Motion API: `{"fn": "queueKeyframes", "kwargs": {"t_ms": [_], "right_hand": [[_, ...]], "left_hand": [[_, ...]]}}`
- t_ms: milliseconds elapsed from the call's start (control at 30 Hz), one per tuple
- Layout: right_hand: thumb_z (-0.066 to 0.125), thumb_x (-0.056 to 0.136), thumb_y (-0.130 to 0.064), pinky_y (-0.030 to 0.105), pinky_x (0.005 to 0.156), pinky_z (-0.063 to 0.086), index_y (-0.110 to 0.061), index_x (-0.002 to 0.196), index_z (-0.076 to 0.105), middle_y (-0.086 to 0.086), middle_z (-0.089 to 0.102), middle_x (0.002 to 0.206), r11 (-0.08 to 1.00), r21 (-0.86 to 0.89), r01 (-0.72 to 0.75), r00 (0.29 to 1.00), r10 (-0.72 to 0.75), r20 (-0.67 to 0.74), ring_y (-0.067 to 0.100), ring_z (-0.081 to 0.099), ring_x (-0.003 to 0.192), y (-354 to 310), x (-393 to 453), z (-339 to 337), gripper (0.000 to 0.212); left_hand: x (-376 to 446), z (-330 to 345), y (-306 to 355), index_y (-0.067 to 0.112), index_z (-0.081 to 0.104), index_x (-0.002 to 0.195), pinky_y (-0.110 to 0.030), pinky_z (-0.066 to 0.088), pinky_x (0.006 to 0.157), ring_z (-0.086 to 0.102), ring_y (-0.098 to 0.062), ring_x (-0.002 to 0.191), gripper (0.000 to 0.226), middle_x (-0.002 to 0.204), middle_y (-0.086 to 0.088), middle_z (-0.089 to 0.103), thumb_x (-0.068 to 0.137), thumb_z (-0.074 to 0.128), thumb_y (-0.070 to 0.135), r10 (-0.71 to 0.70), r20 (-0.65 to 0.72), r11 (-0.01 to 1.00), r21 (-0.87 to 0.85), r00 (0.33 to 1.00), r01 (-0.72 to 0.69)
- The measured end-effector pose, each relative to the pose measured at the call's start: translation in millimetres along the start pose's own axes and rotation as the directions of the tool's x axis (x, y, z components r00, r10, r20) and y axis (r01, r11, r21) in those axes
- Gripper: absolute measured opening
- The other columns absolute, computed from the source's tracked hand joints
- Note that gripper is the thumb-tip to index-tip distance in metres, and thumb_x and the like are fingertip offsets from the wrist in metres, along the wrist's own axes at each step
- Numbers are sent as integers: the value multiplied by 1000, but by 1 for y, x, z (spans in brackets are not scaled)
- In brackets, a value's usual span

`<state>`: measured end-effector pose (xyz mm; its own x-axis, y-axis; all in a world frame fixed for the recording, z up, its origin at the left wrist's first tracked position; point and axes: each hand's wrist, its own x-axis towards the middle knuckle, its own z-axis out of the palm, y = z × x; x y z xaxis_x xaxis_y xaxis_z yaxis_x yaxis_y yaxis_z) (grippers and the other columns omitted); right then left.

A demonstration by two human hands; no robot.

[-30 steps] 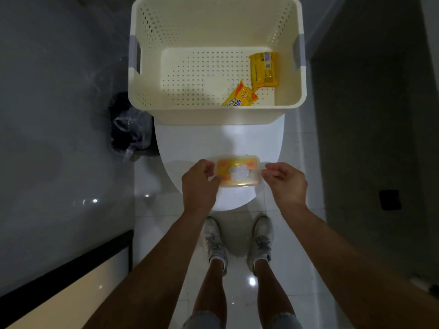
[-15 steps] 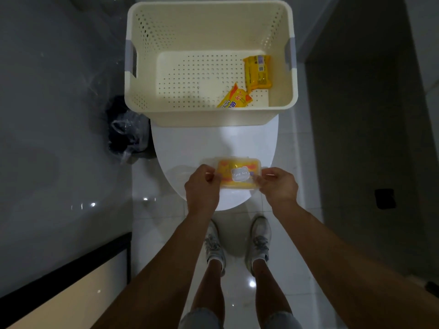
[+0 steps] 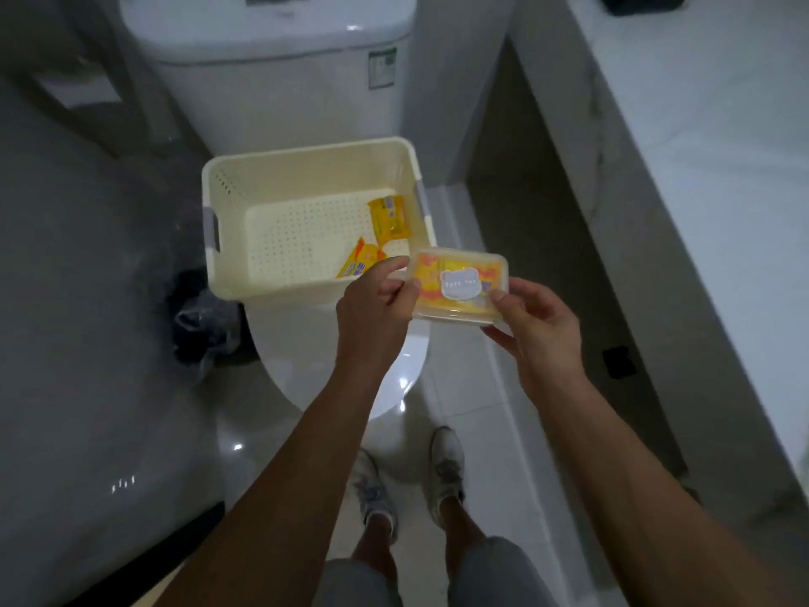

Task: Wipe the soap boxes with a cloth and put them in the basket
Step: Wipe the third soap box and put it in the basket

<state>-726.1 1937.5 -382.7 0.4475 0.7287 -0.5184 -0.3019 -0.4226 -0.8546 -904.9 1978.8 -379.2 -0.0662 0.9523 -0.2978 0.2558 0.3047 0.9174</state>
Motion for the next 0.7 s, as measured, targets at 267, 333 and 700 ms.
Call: {"fn": "queueKeyframes", "kwargs": {"t_ms": [267, 333, 700], "right_hand": [[71, 89, -14, 30, 66, 57, -10, 115, 71, 13, 75, 103, 967, 177, 185, 980, -194, 34, 25, 72, 87, -141, -47, -10, 26], [69, 90, -13, 30, 67, 58, -11, 116, 71, 9, 76, 101, 953, 207, 223, 971, -236, 42, 21, 72, 83, -173, -62, -12, 25], [64, 95, -9, 37, 82, 60, -10, 127, 66, 11, 75, 109, 910, 190, 369, 928, -348, -136, 28, 73, 99, -263, -117, -64, 32]], "left_hand": [[-6, 1, 150, 30, 68, 116, -32, 61, 64, 69, -26, 91, 33, 97, -3, 63, 84, 70, 24, 130, 114, 976, -192, 985, -107], [-10, 1, 182, 25, 68, 122, -27, 60, 61, 70, -21, 88, 35, 95, 1, 64, 88, 68, 18, 157, 122, 963, -239, 980, -125], [-32, 29, 290, 27, 66, 123, -30, 61, 65, 74, -15, 84, 35, 101, -4, 72, 90, 68, 15, 317, 334, 928, -304, 888, -217]]}}
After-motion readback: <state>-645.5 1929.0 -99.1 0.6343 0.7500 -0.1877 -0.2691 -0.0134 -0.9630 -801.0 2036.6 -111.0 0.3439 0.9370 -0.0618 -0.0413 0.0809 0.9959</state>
